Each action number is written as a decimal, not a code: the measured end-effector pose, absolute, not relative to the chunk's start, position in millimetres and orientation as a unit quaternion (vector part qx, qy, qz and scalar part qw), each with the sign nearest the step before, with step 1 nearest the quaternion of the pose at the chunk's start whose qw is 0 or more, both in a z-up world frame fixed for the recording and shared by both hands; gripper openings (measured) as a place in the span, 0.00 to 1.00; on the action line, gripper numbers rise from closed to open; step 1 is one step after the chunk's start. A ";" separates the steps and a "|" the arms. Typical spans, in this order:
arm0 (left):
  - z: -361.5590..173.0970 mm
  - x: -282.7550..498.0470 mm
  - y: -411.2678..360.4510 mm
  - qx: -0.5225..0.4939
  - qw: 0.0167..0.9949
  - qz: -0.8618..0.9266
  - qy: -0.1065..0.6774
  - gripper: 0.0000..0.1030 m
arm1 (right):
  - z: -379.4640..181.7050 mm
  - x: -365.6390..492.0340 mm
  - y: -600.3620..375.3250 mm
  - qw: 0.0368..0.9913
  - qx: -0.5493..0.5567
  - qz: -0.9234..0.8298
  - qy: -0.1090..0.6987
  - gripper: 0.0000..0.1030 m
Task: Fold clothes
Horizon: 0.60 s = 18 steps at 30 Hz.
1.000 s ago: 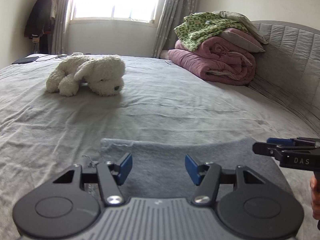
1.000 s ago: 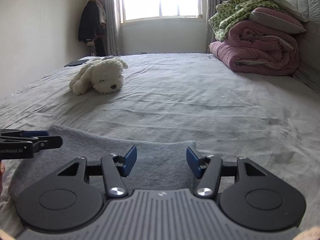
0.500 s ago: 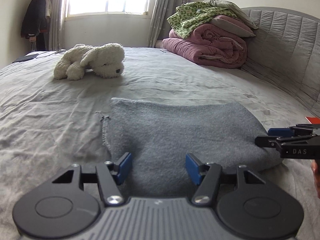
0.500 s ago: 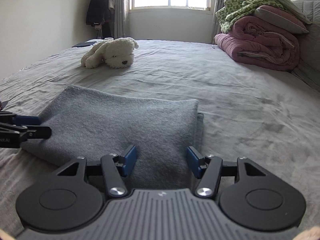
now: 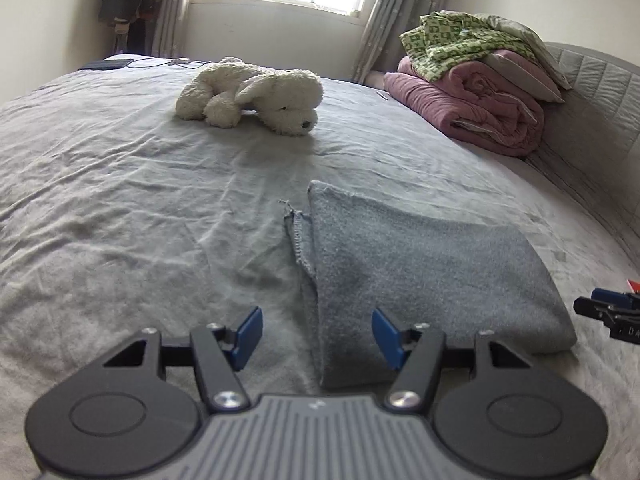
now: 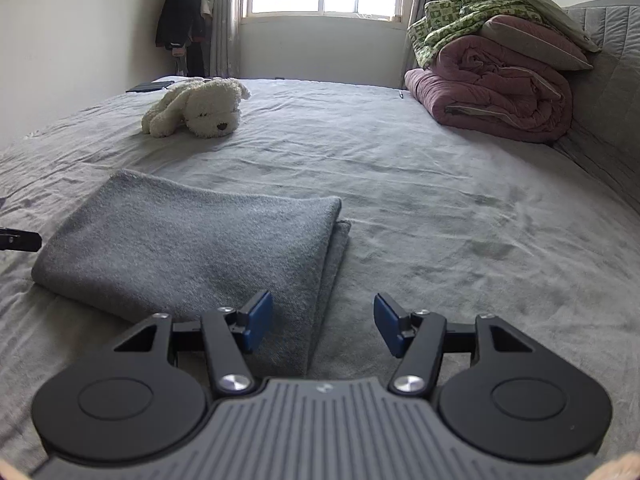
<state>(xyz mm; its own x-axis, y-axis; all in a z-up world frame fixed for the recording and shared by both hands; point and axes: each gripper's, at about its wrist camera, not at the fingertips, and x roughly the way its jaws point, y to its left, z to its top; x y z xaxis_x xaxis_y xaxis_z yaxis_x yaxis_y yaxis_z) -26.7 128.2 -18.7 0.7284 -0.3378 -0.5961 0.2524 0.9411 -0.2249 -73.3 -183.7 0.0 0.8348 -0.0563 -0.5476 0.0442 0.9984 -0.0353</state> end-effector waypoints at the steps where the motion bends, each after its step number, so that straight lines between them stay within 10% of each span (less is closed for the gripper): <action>1: -16.3 -24.9 127.9 -0.074 0.926 -0.159 0.333 0.61 | 2.4 -72.3 -179.5 0.959 -0.011 -0.020 0.283 0.60; 18: -11.2 -21.2 67.5 -0.038 0.916 -0.204 0.344 0.61 | 8.2 -44.9 -127.3 0.953 0.003 0.053 0.300 0.61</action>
